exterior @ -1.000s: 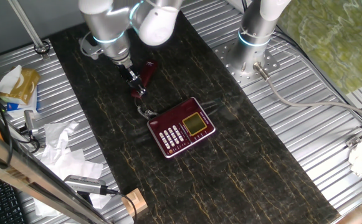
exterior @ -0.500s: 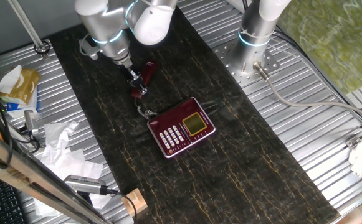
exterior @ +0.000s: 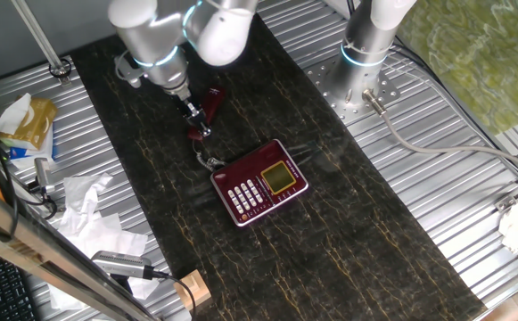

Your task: Place the handset of the telephone on the corresponding phone cradle

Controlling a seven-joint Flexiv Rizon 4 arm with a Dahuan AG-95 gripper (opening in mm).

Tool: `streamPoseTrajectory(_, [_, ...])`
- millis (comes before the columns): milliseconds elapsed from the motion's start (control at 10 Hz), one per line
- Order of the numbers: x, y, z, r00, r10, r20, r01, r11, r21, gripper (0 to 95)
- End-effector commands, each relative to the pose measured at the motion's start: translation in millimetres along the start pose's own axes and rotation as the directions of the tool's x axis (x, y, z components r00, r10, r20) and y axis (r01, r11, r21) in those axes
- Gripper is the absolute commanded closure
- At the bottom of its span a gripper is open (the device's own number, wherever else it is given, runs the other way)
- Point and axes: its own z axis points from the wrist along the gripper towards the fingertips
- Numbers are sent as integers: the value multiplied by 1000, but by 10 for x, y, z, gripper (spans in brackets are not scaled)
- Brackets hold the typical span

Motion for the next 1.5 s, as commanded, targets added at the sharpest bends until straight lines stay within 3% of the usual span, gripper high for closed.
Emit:
streamPoseTrajectory(100, [-6,-12,1,996,-86,5,85,996,40,190])
streamPoseTrajectory(200, [-7,-12,1,987,-160,7,160,986,39,0])
streamPoseTrajectory(500, [-9,-9,2,942,-330,70,329,944,24,0])
streamPoseTrajectory(700, [-13,-4,4,879,-463,116,459,886,56,0])
streamPoseTrajectory(800, [-17,0,4,840,-524,143,521,851,60,0])
streamPoseTrajectory(1000, [-39,26,13,788,-593,167,589,804,76,0])
streamPoseTrajectory(1100, [-66,60,22,754,-628,193,627,775,74,0])
streamPoseTrajectory(1200, [-85,85,28,733,-647,209,651,757,61,190])
streamPoseTrajectory(1300, [-106,112,36,710,-665,231,676,736,43,190])
streamPoseTrajectory(1400, [-115,124,39,700,-672,240,686,727,34,0])
streamPoseTrajectory(1500, [-122,133,43,703,-670,239,689,725,10,0])
